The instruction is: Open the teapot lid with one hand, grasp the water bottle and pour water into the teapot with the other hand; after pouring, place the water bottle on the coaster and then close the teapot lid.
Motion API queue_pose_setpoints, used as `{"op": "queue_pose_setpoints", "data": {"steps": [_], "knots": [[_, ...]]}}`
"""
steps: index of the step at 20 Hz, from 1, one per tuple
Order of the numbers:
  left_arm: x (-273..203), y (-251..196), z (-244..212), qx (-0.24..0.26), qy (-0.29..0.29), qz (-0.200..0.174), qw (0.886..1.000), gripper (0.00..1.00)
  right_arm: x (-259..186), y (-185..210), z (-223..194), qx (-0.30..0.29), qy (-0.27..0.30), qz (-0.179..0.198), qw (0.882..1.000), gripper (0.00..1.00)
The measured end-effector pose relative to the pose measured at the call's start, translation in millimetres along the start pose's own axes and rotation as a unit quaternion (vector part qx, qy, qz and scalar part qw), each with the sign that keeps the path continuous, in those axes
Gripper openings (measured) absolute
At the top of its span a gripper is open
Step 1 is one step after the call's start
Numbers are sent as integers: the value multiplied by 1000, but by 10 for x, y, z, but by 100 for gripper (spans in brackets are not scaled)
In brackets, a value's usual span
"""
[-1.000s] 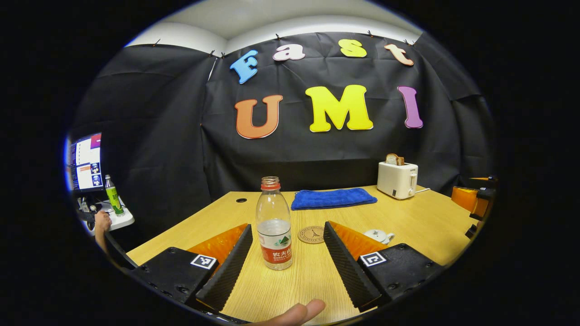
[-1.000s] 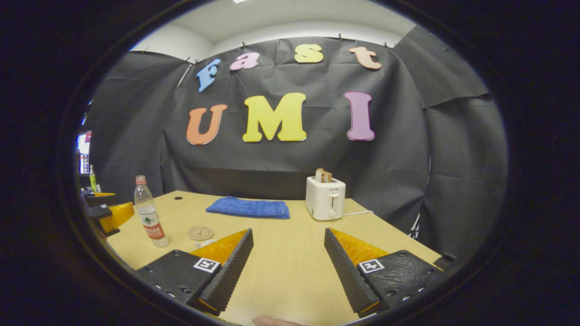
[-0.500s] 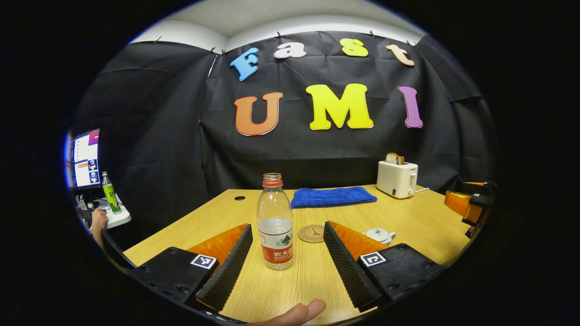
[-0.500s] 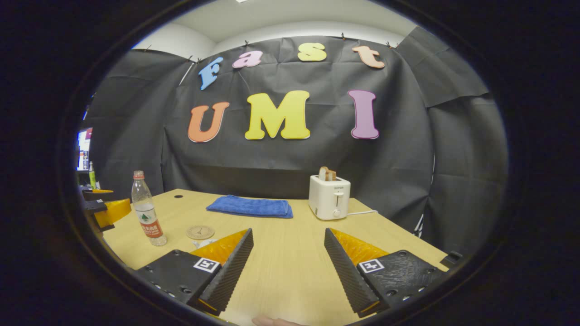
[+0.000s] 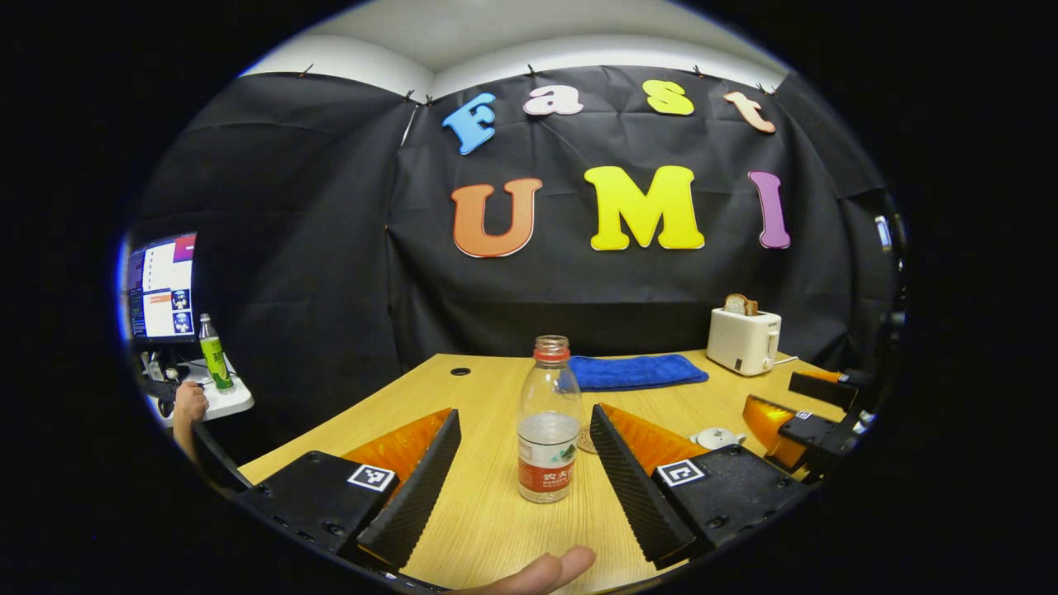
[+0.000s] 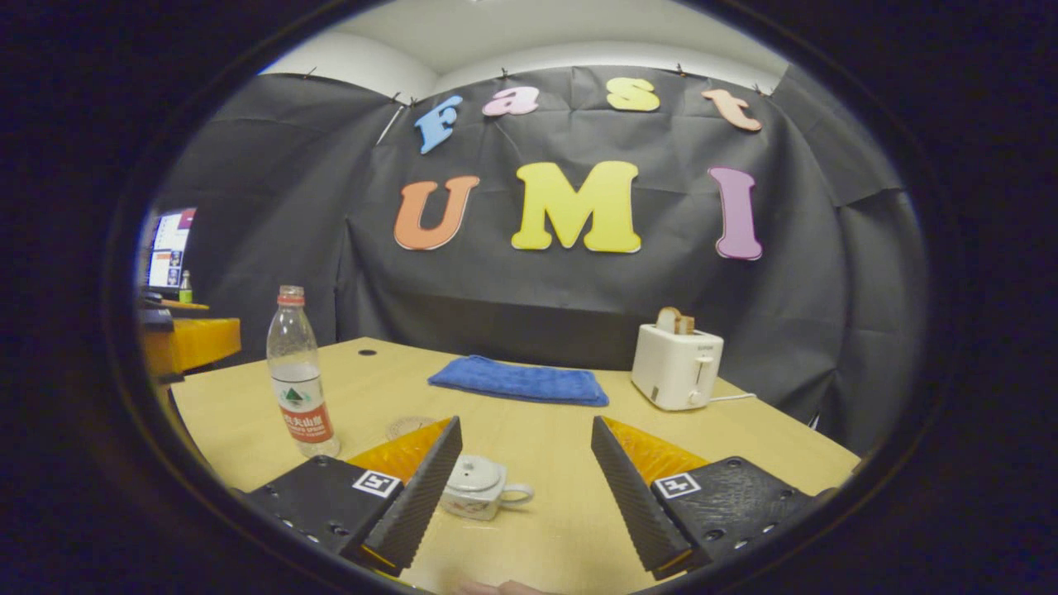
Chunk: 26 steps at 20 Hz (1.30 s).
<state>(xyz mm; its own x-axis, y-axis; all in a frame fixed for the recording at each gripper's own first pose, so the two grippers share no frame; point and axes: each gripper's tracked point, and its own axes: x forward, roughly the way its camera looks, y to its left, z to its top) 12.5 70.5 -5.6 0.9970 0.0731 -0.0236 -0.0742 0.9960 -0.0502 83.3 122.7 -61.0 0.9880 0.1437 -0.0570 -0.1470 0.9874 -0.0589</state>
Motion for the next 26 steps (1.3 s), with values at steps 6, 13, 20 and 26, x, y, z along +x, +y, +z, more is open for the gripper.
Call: {"op": "queue_pose_setpoints", "data": {"steps": [6,13,20,26], "knots": [[22,366,31,-16,-4,27,999,99,244,204,-172,9,21,-27,999,93],[24,355,26,-31,-1,16,999,99,370,367,-364,29,53,-9,998,77],[43,380,-13,-25,6,21,999,99,405,381,-426,31,63,-4,998,56],[68,350,-49,-23,13,19,999,99,432,376,-411,26,59,-3,998,43]]}}
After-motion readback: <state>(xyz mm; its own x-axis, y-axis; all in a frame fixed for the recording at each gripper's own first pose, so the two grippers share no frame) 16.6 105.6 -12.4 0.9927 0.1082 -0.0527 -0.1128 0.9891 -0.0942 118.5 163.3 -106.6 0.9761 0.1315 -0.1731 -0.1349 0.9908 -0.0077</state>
